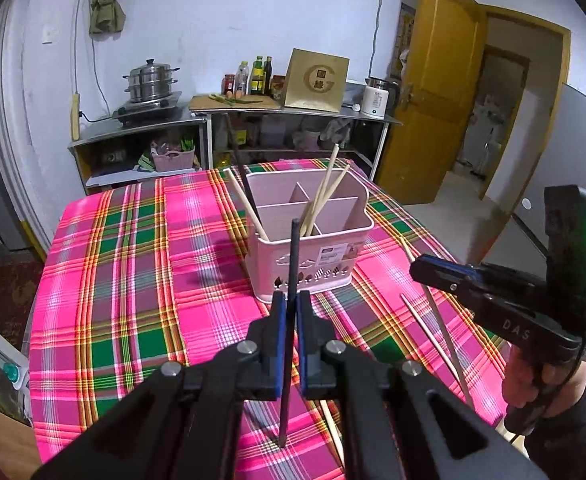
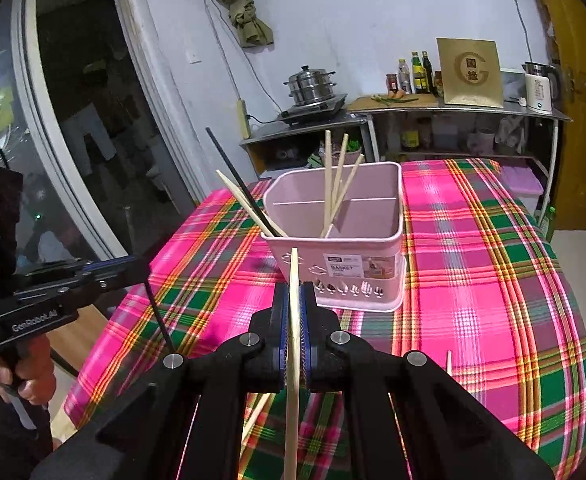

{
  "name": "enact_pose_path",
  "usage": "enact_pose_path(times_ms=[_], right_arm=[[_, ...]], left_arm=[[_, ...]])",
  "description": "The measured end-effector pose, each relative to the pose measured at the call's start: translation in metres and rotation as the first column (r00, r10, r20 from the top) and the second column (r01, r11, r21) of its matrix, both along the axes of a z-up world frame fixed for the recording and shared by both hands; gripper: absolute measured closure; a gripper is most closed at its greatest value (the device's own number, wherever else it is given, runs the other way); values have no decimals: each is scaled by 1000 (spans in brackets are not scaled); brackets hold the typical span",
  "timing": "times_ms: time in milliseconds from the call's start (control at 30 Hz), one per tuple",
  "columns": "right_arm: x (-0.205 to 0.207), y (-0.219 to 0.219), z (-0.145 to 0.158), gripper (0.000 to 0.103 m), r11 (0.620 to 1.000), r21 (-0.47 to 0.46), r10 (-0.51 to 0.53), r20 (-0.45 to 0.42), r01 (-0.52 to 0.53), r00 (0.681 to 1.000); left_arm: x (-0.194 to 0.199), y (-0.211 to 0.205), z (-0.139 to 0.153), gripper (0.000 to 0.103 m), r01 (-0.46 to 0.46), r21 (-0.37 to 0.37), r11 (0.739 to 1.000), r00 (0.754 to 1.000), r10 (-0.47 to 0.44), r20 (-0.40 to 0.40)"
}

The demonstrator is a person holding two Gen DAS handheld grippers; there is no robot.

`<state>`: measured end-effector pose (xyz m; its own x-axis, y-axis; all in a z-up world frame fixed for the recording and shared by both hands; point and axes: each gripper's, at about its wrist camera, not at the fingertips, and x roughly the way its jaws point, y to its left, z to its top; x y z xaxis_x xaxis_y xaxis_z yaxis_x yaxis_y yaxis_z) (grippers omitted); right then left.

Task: Organize utensils
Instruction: 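Carry both chopsticks over the pink basket and lower them in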

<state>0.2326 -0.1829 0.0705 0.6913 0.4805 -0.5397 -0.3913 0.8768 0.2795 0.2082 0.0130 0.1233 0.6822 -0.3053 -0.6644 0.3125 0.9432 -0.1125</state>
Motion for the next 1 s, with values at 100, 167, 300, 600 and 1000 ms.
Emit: enact_pose_path(times_ms=[100,167,300,600,1000], right_arm=[[0,-1,1,98,1000,7,6,5,-6,1000],[0,-2,0,98,1000,12,6,5,-6,1000],[1,-5,-1,98,1000,20,4,3,-4,1000],[-1,-6,-1,98,1000,14,13,14,-13,1000],[-3,-6,15,98,1000,-30,3,50,-1,999]], left_arm=[[0,-1,0,97,-1,-1,1000,1000,1,0],[0,-1,0,97,0,-1,1000,1000,0,0],[0,0,0,97,0,-1,1000,1000,0,0],[2,-2,-2,97,3,-2,1000,1000,-3,1],[11,-7,20,98,19,-13,1000,999,-19,33]])
